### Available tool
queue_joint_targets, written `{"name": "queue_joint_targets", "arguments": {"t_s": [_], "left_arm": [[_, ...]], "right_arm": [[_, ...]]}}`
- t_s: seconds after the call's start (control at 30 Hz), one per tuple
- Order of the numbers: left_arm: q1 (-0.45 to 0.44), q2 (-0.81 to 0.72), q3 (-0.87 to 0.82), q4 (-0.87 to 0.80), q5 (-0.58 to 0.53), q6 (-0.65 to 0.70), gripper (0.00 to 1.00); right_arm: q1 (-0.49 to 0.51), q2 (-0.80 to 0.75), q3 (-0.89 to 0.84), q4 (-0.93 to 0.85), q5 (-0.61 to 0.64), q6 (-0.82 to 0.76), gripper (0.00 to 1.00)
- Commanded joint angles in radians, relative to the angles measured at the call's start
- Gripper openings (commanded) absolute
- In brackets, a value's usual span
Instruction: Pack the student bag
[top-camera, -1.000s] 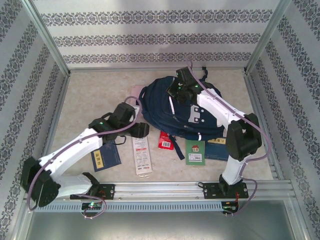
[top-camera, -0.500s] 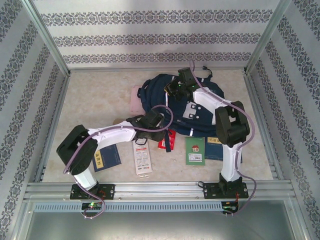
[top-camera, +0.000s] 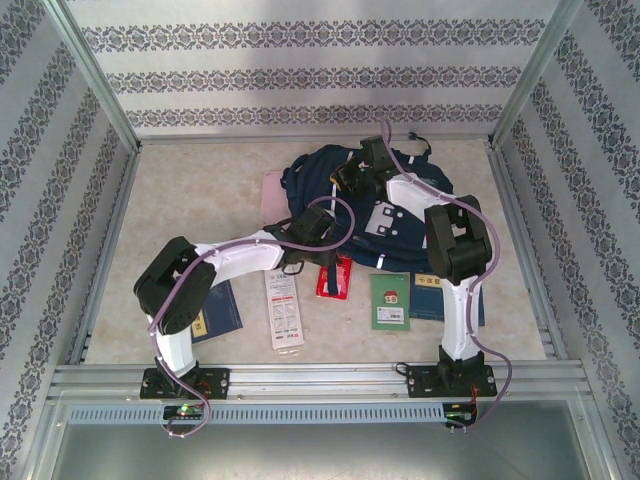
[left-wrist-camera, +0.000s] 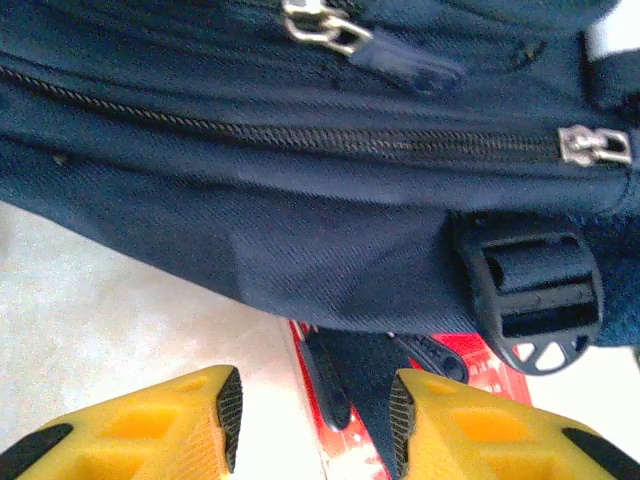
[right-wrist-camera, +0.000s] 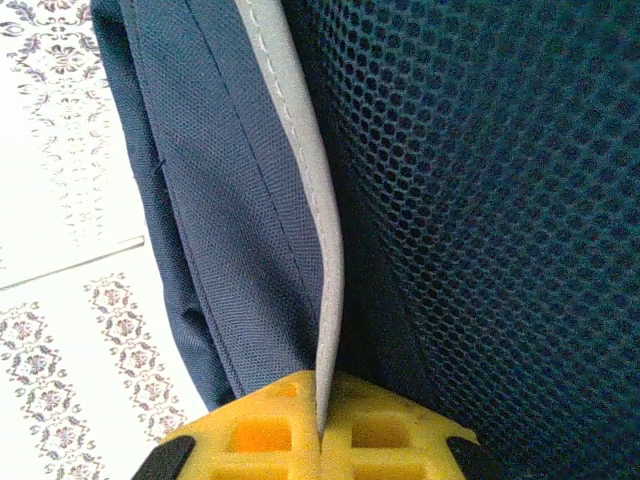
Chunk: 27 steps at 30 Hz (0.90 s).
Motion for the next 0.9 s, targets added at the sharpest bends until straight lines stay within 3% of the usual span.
{"name": "queue_joint_targets", "arguments": {"t_s": [0.0,0.33,0.63,0.77,0.87], "left_arm": [[0.012,0.010,-0.027,0.083,0.047,0.026,0.45],[0.037,0.027,-0.115,0.224,0.171,0.039,0.40],[0.054,0.088,-0.115,0.252,0.195,0.039,0.38],[0.069,0.112,-0.098,0.255,0.226,0.047,0.20],[0.074,0.096,-0.095,0.241,0.227,0.058,0.16]], "right_arm": [[0.003,-0.072,0.029,-0.034,-0.018,-0.022,0.00],[-0.002,-0.105,0.025,-0.073,-0.025,-0.029,0.00],[0.010,-0.110,0.020,-0.069,-0.035,-0.019,0.00],[0.018,-0.105,0.016,-0.063,-0.040,-0.018,0.00],[0.021,-0.109,0.009,-0.072,-0.036,-0.042,0.00]]}}
